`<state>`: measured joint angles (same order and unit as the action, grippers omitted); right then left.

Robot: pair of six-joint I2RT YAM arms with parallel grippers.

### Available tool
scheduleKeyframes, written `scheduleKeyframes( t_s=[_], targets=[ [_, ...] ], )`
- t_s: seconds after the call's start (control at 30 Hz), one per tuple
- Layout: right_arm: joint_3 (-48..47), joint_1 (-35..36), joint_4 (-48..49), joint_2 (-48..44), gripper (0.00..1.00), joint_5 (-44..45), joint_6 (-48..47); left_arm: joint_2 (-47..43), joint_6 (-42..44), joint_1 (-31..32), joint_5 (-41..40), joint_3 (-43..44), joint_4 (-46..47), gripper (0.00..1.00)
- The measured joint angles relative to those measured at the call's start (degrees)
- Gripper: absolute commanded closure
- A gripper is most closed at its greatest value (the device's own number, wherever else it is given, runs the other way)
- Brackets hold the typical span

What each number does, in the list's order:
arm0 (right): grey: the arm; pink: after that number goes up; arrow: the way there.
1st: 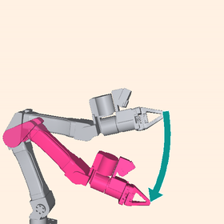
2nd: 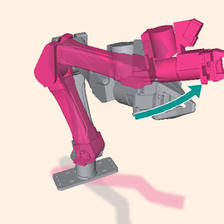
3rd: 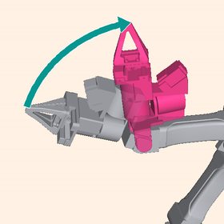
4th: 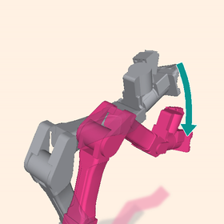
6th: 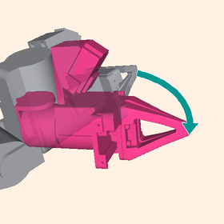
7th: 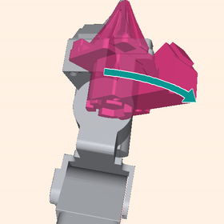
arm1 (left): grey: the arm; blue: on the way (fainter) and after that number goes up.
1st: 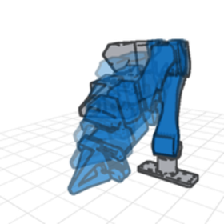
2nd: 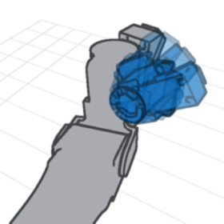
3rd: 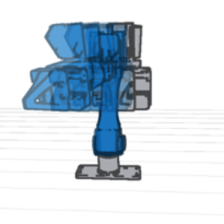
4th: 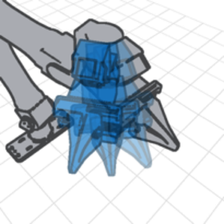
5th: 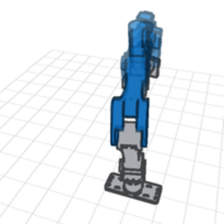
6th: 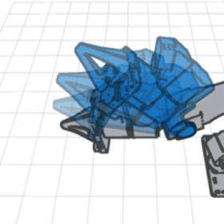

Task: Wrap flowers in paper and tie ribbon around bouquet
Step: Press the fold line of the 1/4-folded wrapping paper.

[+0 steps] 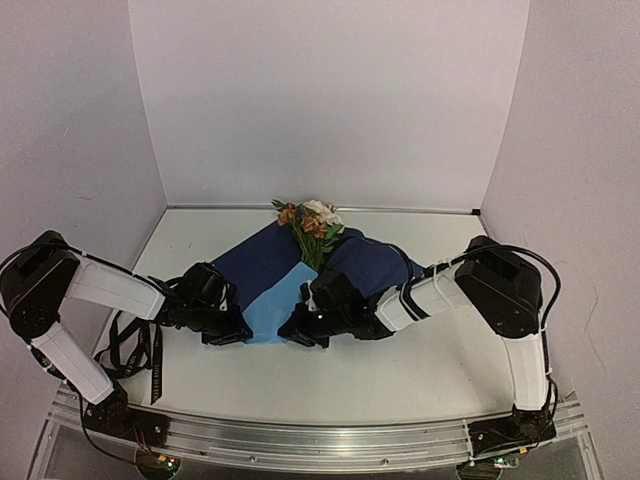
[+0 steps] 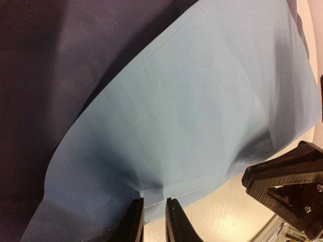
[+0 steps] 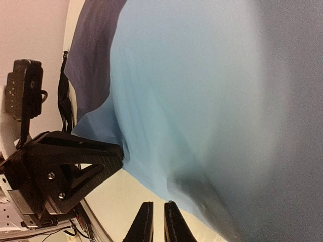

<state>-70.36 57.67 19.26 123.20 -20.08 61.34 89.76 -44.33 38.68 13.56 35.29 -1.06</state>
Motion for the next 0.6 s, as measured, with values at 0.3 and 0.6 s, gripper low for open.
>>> scheduleKeyframes(
  t_s=[0.3, 0.6],
  targets=[
    [1.6, -0.9, 0.1, 0.0, 0.93, 2.1, -0.6, 0.0, 0.0, 0.0, 0.0, 0.0, -0.1, 0.83],
    [12.1, -2.3, 10.5, -2.8, 0.93, 4.0, 0.2, -0.1, 0.0, 0.0, 0.0, 0.1, -0.6, 0.84]
  ],
)
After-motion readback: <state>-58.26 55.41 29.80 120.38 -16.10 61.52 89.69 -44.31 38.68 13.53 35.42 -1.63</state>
